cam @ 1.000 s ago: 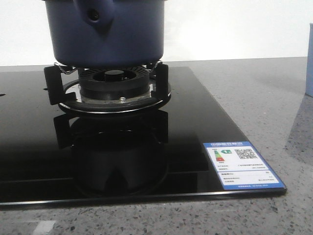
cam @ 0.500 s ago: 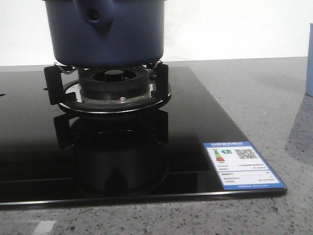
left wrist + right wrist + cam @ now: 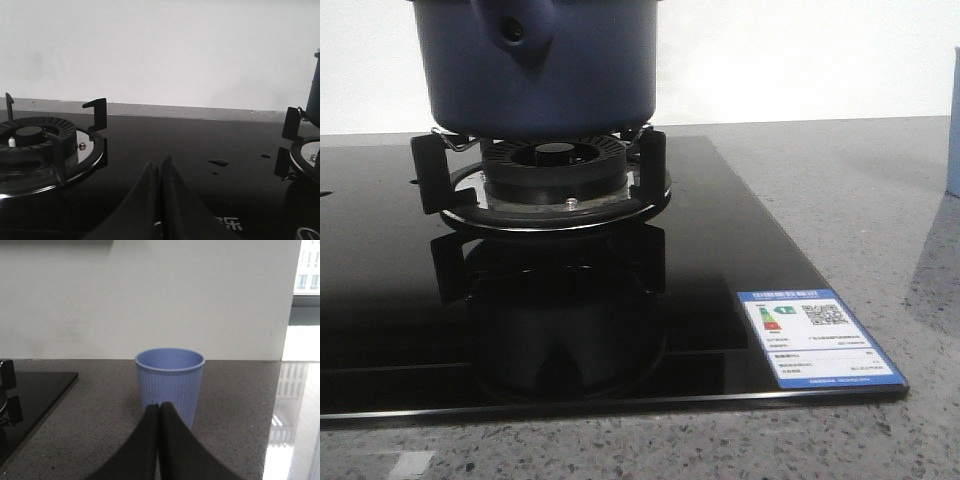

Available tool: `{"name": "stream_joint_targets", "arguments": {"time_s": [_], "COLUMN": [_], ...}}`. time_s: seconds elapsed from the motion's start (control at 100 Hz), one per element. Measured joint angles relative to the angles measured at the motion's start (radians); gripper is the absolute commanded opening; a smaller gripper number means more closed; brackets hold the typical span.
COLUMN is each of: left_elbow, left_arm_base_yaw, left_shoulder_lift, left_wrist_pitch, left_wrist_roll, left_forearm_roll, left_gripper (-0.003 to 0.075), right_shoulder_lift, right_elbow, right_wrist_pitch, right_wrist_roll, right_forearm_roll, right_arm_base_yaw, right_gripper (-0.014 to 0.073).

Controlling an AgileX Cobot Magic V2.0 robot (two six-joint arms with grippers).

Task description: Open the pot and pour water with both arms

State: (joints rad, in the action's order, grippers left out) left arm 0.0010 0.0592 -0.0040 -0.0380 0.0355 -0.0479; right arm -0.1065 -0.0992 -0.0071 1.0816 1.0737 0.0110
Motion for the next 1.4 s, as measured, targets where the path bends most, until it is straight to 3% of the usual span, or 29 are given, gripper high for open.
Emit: {"name": "stream_joint_targets", "arguments": {"time_s": [0.08,0.2,0.25,0.37,0.6,1.399], "left_elbow": [0.000,0.000,0.000,0.000,0.000,0.000], "left_arm_base_yaw": [0.000,0.000,0.000,0.000,0.000,0.000], "left_shoulder_lift": [0.000,0.000,0.000,0.000,0.000,0.000], "left_wrist_pitch": [0.000,0.000,0.000,0.000,0.003,0.003], "left_wrist_roll": [0.000,0.000,0.000,0.000,0.000,0.000], "left_forearm_roll": [0.000,0.000,0.000,0.000,0.000,0.000], "left_gripper": [-0.0020,-0.0020,-0.0020,-0.0020,-0.0020,-0.0020], "right_shoulder_lift": [0.000,0.000,0.000,0.013,0.114,0.117], "right_elbow": [0.000,0.000,0.000,0.006,0.110,0.111], "right_wrist_pitch": [0.031,0.082,0.118,0.167,0.124,0.160], "right_wrist_roll": [-0.123,-0.691,-0.871,-1.070,-1.151,-1.153], "right_forearm_roll": [-0.192,-0.664,-0.824,-0.995,-1.047,-1.074], "right_arm_base_yaw": [0.005,0.046,0.065,0.089,0.089,0.081], "right_gripper": [-0.0043,-0.0043,-0.0043,-0.0043,-0.0043,-0.0043]}}
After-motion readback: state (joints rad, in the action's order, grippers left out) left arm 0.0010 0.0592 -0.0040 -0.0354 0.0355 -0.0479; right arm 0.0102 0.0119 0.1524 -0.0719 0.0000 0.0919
